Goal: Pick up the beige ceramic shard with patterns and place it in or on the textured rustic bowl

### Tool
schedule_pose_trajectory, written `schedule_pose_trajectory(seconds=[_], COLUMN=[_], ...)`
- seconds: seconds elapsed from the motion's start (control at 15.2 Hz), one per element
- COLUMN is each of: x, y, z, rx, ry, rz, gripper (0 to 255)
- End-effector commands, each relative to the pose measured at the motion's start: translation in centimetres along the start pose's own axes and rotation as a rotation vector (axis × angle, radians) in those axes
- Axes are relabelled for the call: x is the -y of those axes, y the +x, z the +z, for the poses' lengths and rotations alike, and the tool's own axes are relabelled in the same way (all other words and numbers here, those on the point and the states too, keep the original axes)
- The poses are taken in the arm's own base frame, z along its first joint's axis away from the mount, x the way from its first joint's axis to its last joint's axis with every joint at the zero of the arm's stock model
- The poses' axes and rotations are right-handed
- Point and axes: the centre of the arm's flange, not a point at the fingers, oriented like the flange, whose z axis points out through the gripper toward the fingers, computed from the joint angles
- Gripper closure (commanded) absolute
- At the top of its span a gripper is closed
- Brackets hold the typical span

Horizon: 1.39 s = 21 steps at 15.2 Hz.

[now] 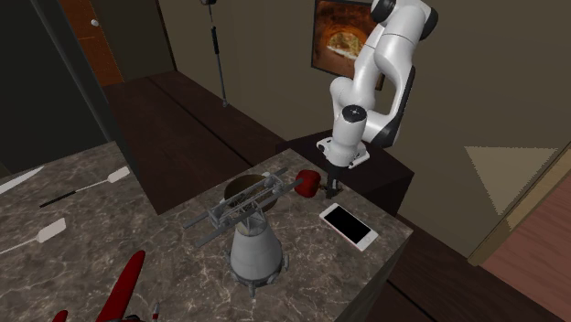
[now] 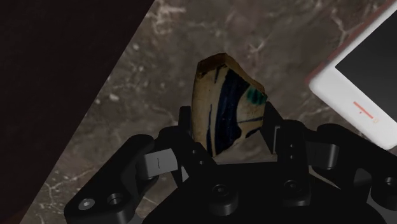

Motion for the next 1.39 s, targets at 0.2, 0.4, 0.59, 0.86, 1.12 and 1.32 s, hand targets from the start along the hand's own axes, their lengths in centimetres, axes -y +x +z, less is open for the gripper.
schedule_pose_trajectory(seconds=[0.2,0.4,0.59,0.86,1.12,1.32], x=[-0.3,-0.3,-0.4,-0.6,-0.7,-0.8], y=[0.0,0.0,0.2,0.4,0.6,0.8], z=[0.2,-0.7,-2.2,-4.3,-6.4,-8.0], rx=[0.004,0.003,0.003,0.003,0.003,0.003], ry=[-0.012,-0.012,-0.012,-0.012,-0.012,-0.012], rz=[0.000,0.000,0.000,0.000,0.000,0.000], gripper=[255,255,255,255,255,255])
